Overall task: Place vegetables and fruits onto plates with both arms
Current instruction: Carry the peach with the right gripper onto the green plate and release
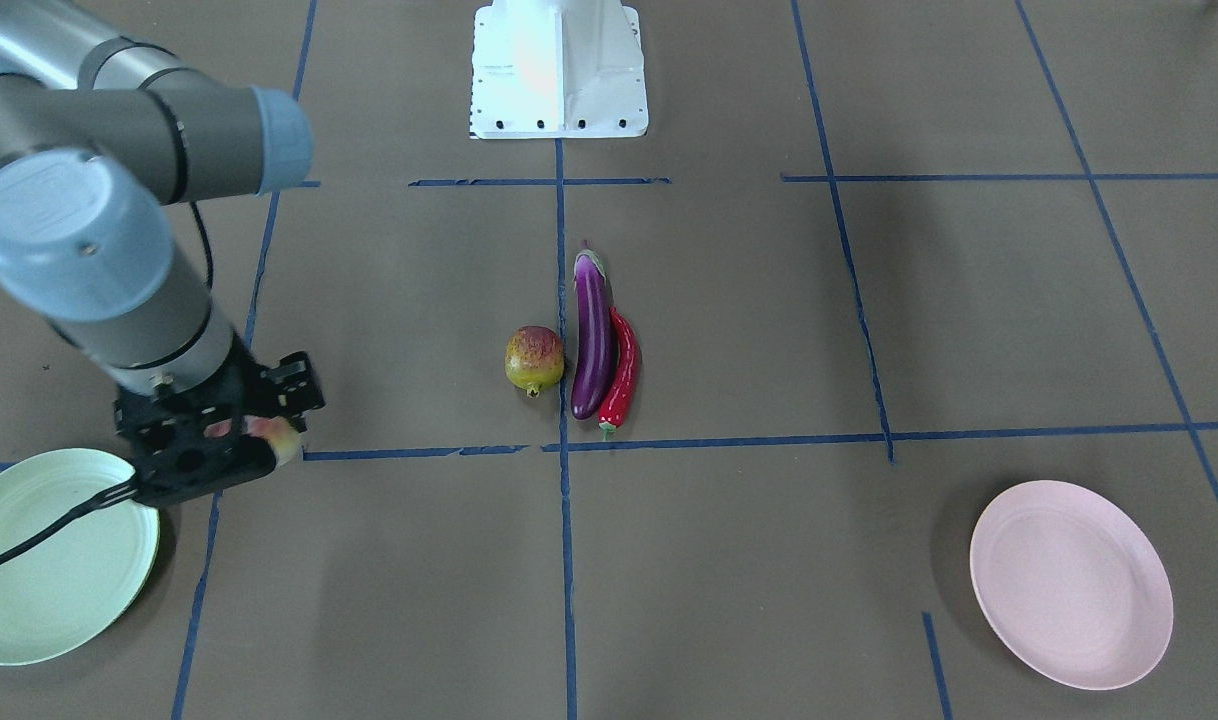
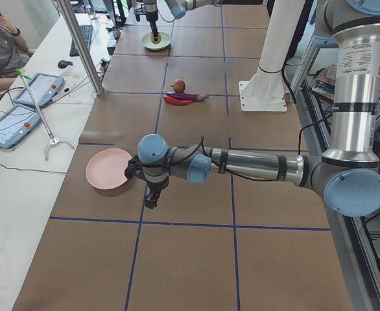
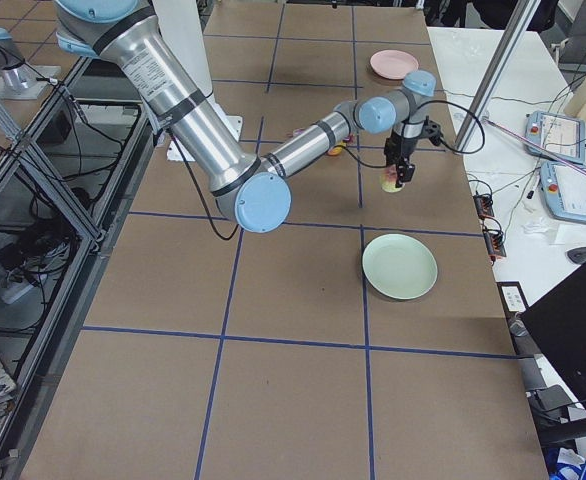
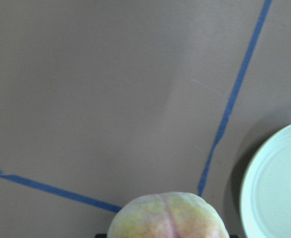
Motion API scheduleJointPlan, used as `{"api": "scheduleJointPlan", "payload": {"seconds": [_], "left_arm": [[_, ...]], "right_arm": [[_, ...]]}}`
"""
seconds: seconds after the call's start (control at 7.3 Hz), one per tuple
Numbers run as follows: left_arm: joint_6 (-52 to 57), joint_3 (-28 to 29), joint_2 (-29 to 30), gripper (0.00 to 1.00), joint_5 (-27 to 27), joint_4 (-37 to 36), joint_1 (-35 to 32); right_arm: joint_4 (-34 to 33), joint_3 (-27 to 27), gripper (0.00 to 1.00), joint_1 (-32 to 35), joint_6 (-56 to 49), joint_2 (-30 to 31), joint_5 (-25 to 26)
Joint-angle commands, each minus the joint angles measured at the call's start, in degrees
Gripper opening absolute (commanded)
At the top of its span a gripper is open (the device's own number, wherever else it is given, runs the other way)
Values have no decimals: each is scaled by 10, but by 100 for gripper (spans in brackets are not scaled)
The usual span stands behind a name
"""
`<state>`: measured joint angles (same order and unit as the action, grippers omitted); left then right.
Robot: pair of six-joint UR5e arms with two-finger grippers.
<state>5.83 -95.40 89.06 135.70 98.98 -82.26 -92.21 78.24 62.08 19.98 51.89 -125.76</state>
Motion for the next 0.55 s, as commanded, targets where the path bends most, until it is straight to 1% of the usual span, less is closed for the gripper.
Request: {"api": "scheduleJointPlan", "payload": {"seconds": [0.0,0.14,0.27,0.41], "left_arm": [[-4,0,1,100,0,5,4],[-4,0,1,100,0,5,4],[-5,1,1,100,-1,6,4],[-5,1,1,100,-1,5,4]], "right_arm": [[160,-111,6,40,-13,64,-34],[195,-121,12,40,-9,90,-33],[202,-121,26,40,-13,106,-29],[204,-121,43,40,-20,123,-28]]}}
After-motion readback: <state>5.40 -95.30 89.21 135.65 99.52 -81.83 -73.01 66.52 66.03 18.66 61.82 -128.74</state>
